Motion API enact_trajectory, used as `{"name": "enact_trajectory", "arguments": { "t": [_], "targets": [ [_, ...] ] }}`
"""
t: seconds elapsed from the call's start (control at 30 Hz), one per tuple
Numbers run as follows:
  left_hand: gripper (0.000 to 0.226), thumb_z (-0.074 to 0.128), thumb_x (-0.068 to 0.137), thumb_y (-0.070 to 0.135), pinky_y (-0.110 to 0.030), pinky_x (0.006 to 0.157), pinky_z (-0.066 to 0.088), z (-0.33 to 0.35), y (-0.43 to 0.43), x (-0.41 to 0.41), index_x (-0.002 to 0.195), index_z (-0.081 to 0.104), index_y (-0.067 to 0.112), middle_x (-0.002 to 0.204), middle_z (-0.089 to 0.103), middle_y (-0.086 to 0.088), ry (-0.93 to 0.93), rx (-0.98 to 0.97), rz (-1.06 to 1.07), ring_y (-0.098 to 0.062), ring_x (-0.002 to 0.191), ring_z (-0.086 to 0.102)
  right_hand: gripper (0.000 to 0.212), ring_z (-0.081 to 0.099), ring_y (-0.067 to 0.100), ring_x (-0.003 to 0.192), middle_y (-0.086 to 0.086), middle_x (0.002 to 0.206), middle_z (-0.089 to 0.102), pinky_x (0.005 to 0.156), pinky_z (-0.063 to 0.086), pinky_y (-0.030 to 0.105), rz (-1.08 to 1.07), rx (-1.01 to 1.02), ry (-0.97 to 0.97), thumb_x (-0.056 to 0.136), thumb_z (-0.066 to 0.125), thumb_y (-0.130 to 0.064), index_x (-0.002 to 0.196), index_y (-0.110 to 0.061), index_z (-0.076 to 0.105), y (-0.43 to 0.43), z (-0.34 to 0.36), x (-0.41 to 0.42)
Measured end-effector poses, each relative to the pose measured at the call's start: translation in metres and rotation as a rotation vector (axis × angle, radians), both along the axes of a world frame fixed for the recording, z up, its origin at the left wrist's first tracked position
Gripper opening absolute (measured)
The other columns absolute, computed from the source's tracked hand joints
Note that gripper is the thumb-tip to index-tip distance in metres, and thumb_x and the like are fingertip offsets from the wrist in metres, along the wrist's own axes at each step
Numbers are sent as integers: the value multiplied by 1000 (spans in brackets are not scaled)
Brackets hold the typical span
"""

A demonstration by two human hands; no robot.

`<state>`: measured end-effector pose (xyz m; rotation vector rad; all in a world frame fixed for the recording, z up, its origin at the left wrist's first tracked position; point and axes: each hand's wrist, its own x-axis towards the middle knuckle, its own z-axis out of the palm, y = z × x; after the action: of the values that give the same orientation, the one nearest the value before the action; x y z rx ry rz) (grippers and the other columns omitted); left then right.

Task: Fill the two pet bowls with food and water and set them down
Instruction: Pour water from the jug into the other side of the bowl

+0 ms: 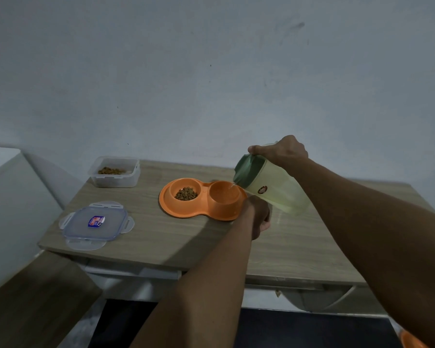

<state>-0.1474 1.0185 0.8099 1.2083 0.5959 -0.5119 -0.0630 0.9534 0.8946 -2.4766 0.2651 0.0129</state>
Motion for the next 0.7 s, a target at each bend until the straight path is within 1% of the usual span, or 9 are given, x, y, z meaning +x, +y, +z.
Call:
{"name": "enact_trajectory", "arguments": {
  "t": [0.07, 0.1, 0.2, 0.23, 0.33, 0.43, 0.57, 0.63, 0.7],
  "targets": [
    [50, 39, 90, -16, -33, 83, 56, -1, -1, 1, 123, 56, 18, 127, 53, -4, -30, 39, -8, -23, 112, 53, 72, 60, 26, 87, 6, 92, 63, 67, 45, 33, 4, 7, -2, 57, 78, -69, 92, -10, 57, 0, 1, 0],
    [51, 39, 90, -16, -34, 84, 57, -2, -1, 2, 126, 56, 17, 127, 52, -5, -41, 52, -10, -23, 110, 52, 71, 60, 26, 88, 6, 93, 63, 68, 46, 33, 6, 9, -2, 57, 78, -68, 92, -11, 57, 0, 1, 0],
    [49, 39, 91, -15, -34, 85, 56, -3, -1, 2, 125, 57, 16, 113, 53, -3, -53, 56, -9, -20, 101, 52, 71, 61, 27, 90, 6, 94, 64, 68, 46, 33, 8, 7, -2, 57, 78, -69, 92, -11, 57, 0, 1, 1],
    [49, 38, 90, -15, -33, 83, 56, -3, 0, 2, 125, 57, 15, 113, 53, -3, -55, 59, -13, -20, 102, 52, 71, 61, 27, 90, 6, 95, 64, 68, 46, 33, 9, 6, -3, 58, 78, -69, 94, -11, 57, 0, 1, 1],
    [53, 38, 89, -16, -31, 70, 56, -2, 1, 2, 127, 56, 16, 127, 52, -4, -58, 60, -11, -23, 112, 52, 71, 60, 27, 89, 6, 95, 63, 69, 47, 33, 10, -1, -1, 59, 78, -69, 94, -10, 56, 1, 2, 0],
    [53, 37, 88, -16, -30, 64, 53, -1, 1, 2, 126, 56, 16, 123, 53, -3, -50, 47, 4, -21, 110, 53, 72, 60, 27, 89, 6, 95, 63, 69, 47, 33, 9, -2, -5, 58, 78, -69, 94, -10, 57, 2, 2, 1],
    [45, 37, 92, -13, -30, 71, 54, 1, 2, 4, 124, 57, 12, 101, 53, -1, -25, 38, -7, -17, 98, 55, 71, 60, 27, 90, 6, 95, 62, 69, 46, 33, 10, -5, -6, 58, 78, -69, 93, -11, 55, 3, 4, 2],
    [44, 38, 93, -12, -30, 78, 54, 1, 3, 5, 126, 56, 11, 104, 53, -2, -26, 48, -17, -17, 97, 54, 72, 60, 27, 90, 6, 95, 62, 70, 46, 34, 11, -6, -6, 58, 78, -69, 93, -10, 55, 3, 5, 2],
    [42, 38, 95, -8, -31, 83, 51, -1, 2, 4, 131, 53, 7, 106, 53, -5, -64, 68, -22, -15, 85, 54, 72, 60, 27, 91, 6, 96, 62, 71, 47, 34, 11, -10, -8, 58, 78, -69, 94, -10, 56, 3, 5, 3]
  ]
}}
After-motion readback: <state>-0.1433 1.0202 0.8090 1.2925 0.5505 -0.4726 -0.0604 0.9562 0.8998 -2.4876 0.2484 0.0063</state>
